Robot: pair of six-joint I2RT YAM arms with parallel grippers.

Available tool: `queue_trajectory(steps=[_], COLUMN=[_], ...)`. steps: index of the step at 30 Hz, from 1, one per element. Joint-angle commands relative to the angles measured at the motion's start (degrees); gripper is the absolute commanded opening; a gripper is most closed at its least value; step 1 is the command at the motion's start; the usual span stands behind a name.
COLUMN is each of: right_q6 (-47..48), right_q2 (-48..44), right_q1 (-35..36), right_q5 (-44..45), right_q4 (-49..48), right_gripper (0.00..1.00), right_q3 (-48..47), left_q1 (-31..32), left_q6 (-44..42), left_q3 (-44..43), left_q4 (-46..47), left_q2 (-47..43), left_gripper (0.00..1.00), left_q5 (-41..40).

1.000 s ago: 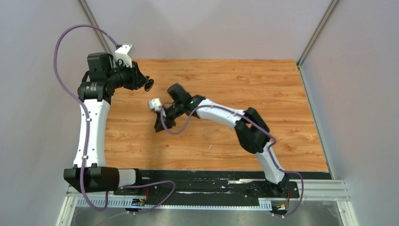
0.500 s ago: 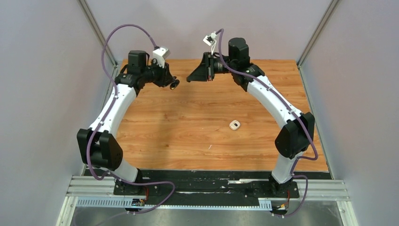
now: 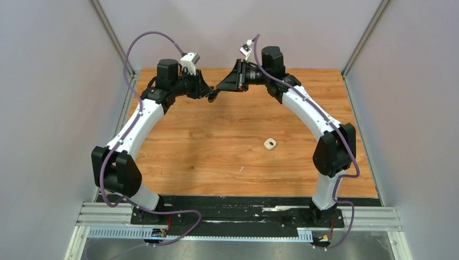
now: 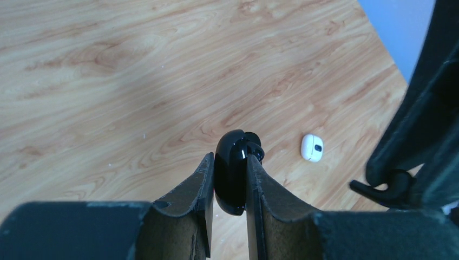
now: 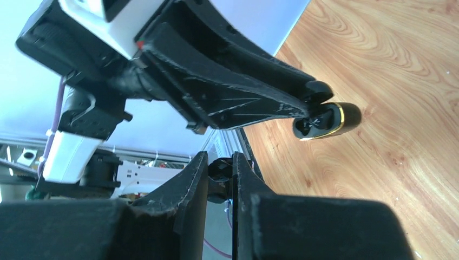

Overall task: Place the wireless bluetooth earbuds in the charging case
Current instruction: Insert the left earbud into the left side groove of the charging case.

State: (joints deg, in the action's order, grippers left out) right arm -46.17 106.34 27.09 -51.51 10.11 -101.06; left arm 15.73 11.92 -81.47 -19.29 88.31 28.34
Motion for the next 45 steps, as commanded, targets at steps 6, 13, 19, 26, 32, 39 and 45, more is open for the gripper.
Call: queue_trajectory(steps=[6,13,19,26,32,39,45], right_q6=[-3.37,-2.58,-0.61,-0.3,0.31,0.54,0.29], right_q2=[0.92,2.26,1.99,-0.63,-1.3,-0.91,-0.94], right_q1=[2.11,3.73,4.55,4.64,4.64,4.64,4.64], right_q5=[7.09,6.81,8.9,13.47,14.11,13.58,13.43], right_q4=[-1.2,-2.64,-2.64,-3.27,-3.34,-4.44,-4.44], right_gripper=[0.0,0.0,0.0,0.0,0.0,0.0,0.0], right_q3=[-0.91,-1.95,-1.76,2.09,3.09,2.92,3.46], left_q1=[0.51,0.53,0.49,0.2,-0.35,-0.88,-1.76], left_q6=[12.54,18.6,23.04,24.78,25.11,25.52,27.17], left_q3=[-0.81,-0.52,-0.51,-0.26,0.28,0.27,0.29], left_q4=[1.76,1.45,2.7,2.7,2.87,3.07,3.57], left_q2=[-2.61,-2.45,-2.48,-3.18,-3.45,-3.41,-3.29], left_gripper=[0.0,0.0,0.0,0.0,0.0,0.0,0.0], left_q5=[-3.83,-2.54,-0.77,-1.13,-1.18,-0.28,-0.22])
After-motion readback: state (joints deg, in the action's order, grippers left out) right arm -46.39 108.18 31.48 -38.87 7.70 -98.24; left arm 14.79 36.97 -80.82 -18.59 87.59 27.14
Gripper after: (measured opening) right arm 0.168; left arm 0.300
